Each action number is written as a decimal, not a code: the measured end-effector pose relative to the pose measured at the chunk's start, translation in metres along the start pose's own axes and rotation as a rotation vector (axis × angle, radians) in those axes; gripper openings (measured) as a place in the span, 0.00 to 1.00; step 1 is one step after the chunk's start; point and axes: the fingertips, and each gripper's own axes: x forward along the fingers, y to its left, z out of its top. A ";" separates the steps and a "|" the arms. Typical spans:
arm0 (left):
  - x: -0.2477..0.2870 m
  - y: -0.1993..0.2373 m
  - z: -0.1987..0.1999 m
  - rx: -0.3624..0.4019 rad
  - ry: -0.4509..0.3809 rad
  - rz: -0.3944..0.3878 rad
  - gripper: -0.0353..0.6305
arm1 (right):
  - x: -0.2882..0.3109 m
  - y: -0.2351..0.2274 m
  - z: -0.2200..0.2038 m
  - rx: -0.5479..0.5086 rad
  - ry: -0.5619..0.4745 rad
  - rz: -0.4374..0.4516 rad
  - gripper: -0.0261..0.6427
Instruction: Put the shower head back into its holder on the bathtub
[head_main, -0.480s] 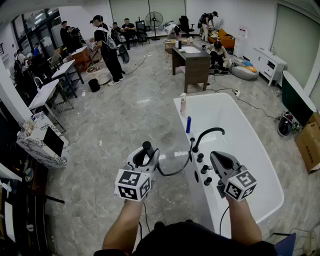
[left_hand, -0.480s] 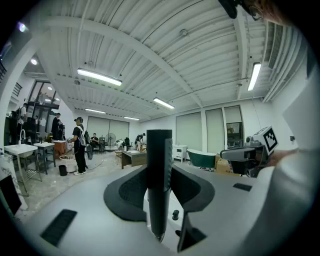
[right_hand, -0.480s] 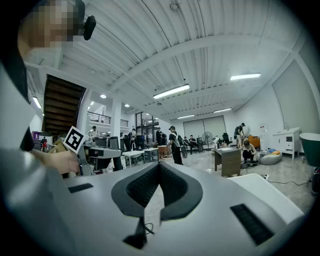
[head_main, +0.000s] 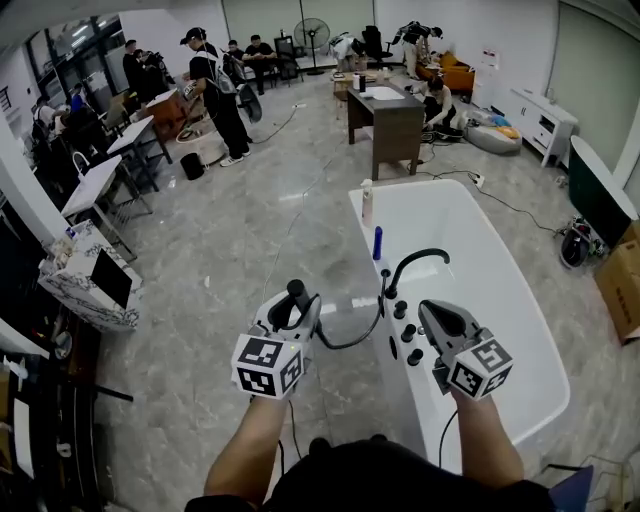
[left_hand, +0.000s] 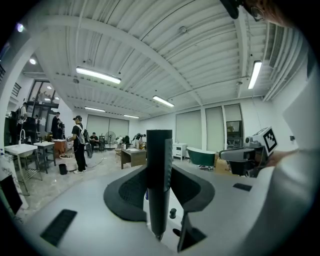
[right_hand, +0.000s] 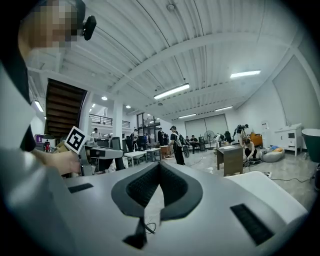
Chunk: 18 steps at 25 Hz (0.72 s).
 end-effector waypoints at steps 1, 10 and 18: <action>0.001 -0.003 0.001 0.002 0.002 -0.001 0.27 | -0.002 -0.002 0.000 0.006 -0.002 -0.003 0.06; 0.010 -0.034 -0.005 0.001 0.018 -0.003 0.27 | -0.030 -0.009 -0.010 0.094 -0.030 0.067 0.06; 0.009 -0.059 -0.013 -0.002 0.037 0.020 0.27 | -0.044 -0.005 -0.036 0.139 0.003 0.150 0.06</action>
